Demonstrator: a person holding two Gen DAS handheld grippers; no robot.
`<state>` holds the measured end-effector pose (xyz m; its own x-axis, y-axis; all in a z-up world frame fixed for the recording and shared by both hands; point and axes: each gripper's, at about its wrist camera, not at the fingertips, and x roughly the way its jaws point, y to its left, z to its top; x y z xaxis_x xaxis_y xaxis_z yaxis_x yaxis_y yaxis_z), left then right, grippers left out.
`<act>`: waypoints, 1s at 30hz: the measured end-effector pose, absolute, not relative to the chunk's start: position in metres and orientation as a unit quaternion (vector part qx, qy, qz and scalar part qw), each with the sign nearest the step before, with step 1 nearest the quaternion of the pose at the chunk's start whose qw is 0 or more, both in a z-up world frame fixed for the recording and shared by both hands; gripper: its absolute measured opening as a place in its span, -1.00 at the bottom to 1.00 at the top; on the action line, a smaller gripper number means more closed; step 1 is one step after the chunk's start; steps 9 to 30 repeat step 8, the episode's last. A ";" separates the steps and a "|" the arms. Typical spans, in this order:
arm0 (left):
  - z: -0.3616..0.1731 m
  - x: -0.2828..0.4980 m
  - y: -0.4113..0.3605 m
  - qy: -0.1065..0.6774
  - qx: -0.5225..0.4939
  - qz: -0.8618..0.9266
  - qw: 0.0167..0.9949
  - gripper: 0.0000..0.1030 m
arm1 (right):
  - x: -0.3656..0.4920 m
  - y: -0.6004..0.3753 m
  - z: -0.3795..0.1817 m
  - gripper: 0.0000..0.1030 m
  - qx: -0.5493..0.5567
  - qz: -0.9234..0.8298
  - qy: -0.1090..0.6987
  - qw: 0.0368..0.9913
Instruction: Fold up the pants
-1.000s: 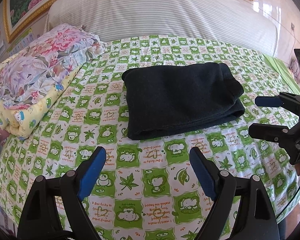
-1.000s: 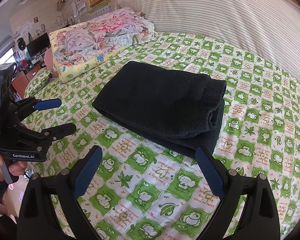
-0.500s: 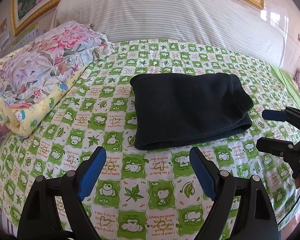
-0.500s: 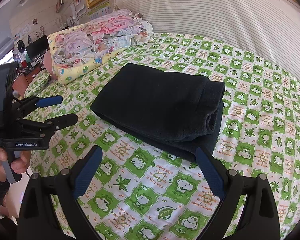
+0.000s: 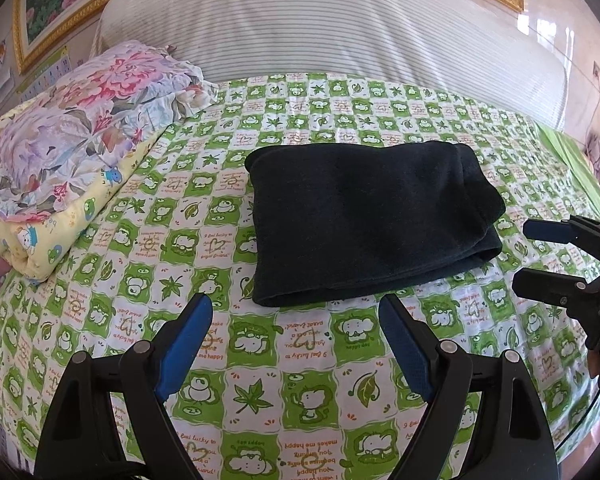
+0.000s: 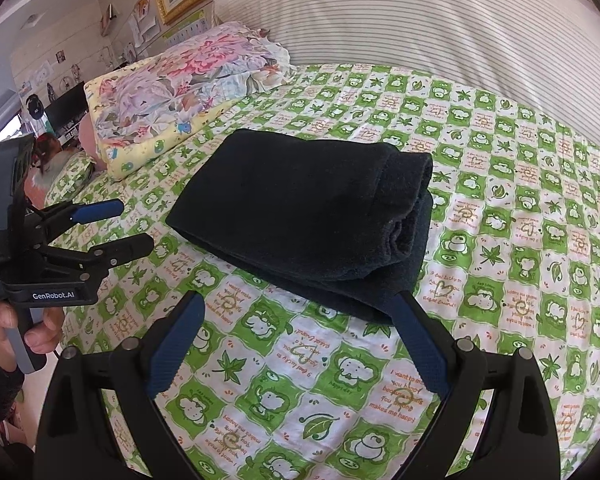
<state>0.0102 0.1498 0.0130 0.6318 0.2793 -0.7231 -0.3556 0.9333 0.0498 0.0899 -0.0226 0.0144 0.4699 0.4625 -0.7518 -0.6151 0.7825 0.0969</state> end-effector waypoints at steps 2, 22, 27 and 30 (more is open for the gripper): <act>0.013 0.012 0.150 0.393 -0.050 0.175 0.901 0.67 | 0.091 -0.024 0.013 0.84 -0.090 0.315 0.408 0.852; 0.013 0.016 0.147 0.394 -0.048 0.172 0.902 0.67 | 0.090 -0.025 0.013 0.84 -0.081 0.316 0.408 0.853; 0.013 0.016 0.147 0.394 -0.048 0.172 0.902 0.67 | 0.090 -0.025 0.013 0.84 -0.081 0.316 0.408 0.853; 0.013 0.016 0.147 0.394 -0.048 0.172 0.902 0.67 | 0.090 -0.025 0.013 0.84 -0.081 0.316 0.408 0.853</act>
